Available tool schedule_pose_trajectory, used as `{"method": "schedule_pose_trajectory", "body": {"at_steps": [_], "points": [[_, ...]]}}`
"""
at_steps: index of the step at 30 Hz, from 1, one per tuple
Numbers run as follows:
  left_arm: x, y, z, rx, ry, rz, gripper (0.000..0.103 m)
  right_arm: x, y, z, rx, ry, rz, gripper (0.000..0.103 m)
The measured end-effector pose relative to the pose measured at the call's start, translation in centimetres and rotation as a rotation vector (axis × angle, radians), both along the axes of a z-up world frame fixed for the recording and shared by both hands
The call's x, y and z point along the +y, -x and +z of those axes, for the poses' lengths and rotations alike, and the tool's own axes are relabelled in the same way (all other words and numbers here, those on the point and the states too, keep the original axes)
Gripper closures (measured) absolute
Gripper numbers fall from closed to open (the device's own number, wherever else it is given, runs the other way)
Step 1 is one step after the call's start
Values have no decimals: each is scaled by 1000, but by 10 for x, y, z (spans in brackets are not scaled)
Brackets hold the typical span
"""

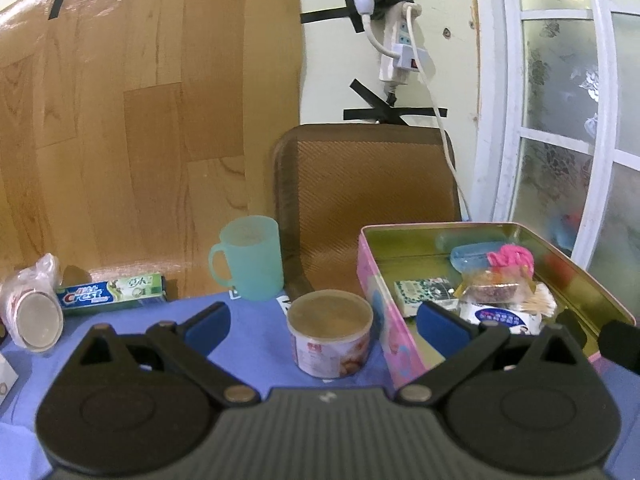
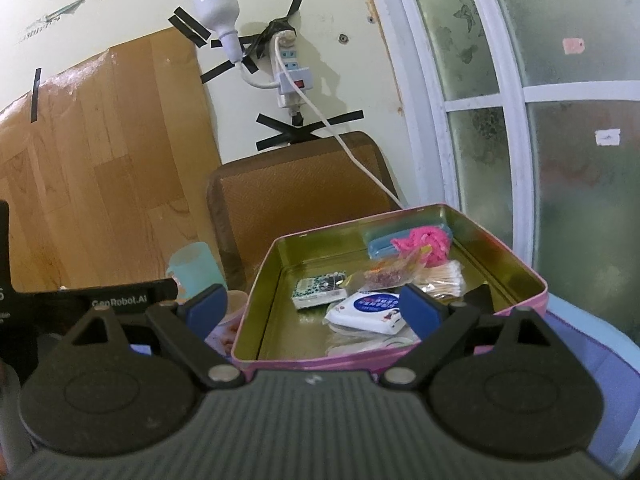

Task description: Organize soft objects

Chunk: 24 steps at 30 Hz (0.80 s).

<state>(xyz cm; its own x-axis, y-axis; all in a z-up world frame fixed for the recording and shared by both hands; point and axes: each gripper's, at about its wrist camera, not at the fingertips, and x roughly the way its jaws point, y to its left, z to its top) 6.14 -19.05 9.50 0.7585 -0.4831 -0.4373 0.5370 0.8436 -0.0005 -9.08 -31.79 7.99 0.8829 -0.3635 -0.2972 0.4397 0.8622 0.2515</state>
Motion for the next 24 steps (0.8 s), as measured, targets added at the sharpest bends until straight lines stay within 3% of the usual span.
{"method": "schedule_pose_trajectory", "body": {"at_steps": [24], "points": [[-21, 16, -21, 10, -90, -50, 0, -3, 0, -9, 18, -21, -8, 8]]}}
